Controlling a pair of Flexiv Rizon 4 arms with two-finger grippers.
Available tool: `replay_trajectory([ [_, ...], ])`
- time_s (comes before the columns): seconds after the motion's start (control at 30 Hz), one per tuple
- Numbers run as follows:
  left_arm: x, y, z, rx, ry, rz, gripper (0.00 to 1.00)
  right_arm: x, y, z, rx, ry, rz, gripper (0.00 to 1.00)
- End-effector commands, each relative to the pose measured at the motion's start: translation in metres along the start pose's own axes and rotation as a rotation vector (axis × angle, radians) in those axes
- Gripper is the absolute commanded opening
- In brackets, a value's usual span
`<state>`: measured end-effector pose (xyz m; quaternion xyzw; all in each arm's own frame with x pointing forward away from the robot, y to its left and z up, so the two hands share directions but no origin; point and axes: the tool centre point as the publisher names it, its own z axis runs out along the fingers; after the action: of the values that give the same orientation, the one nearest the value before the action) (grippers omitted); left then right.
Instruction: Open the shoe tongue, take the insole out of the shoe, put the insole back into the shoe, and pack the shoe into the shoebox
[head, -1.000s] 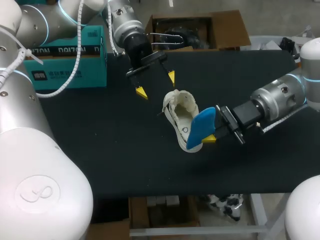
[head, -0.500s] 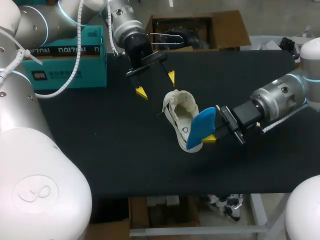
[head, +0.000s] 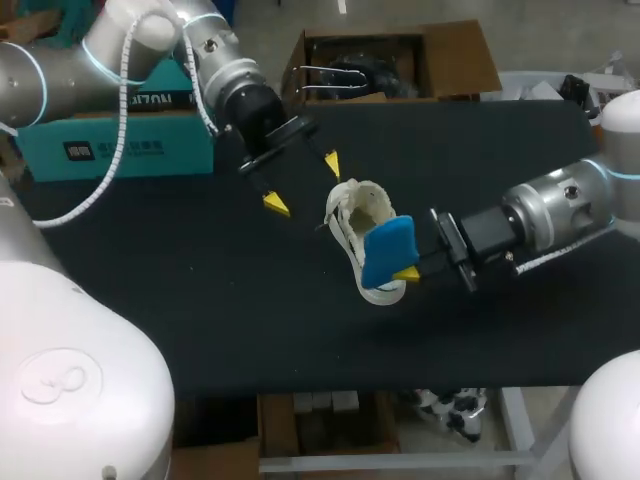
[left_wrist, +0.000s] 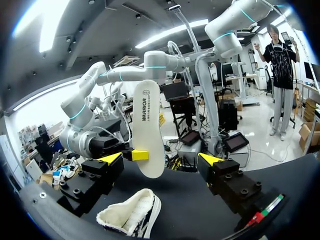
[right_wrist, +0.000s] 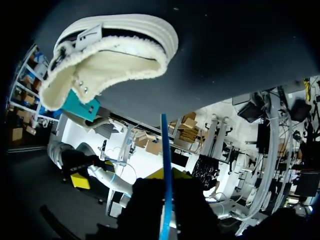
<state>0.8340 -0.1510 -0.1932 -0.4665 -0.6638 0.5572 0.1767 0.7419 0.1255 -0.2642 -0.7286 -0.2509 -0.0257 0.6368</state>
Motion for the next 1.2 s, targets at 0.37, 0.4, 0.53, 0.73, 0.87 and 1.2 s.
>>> replay_trajectory([
  [0.37, 0.026, -0.019, 0.025, -0.238, -0.558, -0.019, 1.0, 0.006, -0.005, -0.017, -0.039, 0.065, -0.056, 0.0],
  [0.4, 0.026, -0.019, 0.025, -0.238, -0.558, -0.019, 1.0, 0.007, -0.003, -0.019, -0.045, 0.079, -0.059, 0.0],
  [0.53, 0.022, -0.017, 0.037, -0.288, -0.724, -0.049, 1.0, 0.012, 0.005, -0.019, -0.037, 0.133, -0.061, 0.0],
  [0.73, 0.016, -0.007, 0.061, -0.372, -0.933, -0.102, 1.0, 0.016, 0.013, -0.017, -0.059, 0.212, -0.048, 0.0],
  [0.87, 0.011, 0.001, 0.069, -0.394, -0.961, -0.12, 1.0, 0.02, 0.018, -0.014, -0.067, 0.232, -0.051, 0.0],
  [1.2, -0.004, 0.023, 0.083, -0.405, -0.957, -0.166, 0.89, 0.03, 0.013, -0.01, -0.106, 0.253, -0.075, 0.0],
])
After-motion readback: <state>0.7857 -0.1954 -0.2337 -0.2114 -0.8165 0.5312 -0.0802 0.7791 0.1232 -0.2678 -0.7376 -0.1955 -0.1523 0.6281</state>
